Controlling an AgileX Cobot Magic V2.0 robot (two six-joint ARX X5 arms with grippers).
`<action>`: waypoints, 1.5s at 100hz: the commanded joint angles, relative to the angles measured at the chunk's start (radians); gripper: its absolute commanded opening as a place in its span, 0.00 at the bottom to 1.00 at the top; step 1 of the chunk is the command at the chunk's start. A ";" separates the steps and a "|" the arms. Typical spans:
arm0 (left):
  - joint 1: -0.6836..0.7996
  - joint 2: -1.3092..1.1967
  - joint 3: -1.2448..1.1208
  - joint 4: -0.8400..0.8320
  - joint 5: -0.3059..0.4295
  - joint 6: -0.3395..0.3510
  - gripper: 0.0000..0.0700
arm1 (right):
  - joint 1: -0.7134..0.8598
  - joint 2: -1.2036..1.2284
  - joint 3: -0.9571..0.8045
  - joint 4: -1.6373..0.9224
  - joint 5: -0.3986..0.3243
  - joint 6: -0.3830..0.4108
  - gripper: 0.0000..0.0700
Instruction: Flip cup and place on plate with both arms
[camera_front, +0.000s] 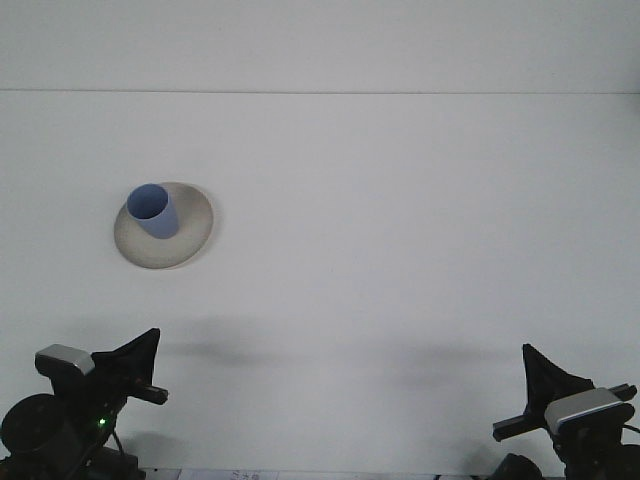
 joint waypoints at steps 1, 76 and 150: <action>-0.003 0.002 0.008 0.011 0.001 -0.005 0.02 | 0.008 0.001 0.003 0.018 0.001 0.007 0.00; 0.047 -0.024 -0.084 0.157 -0.060 0.240 0.02 | 0.008 0.001 0.003 0.018 0.001 0.007 0.00; 0.259 -0.188 -0.602 0.570 -0.213 0.373 0.02 | 0.008 0.001 0.003 0.018 0.001 0.007 0.00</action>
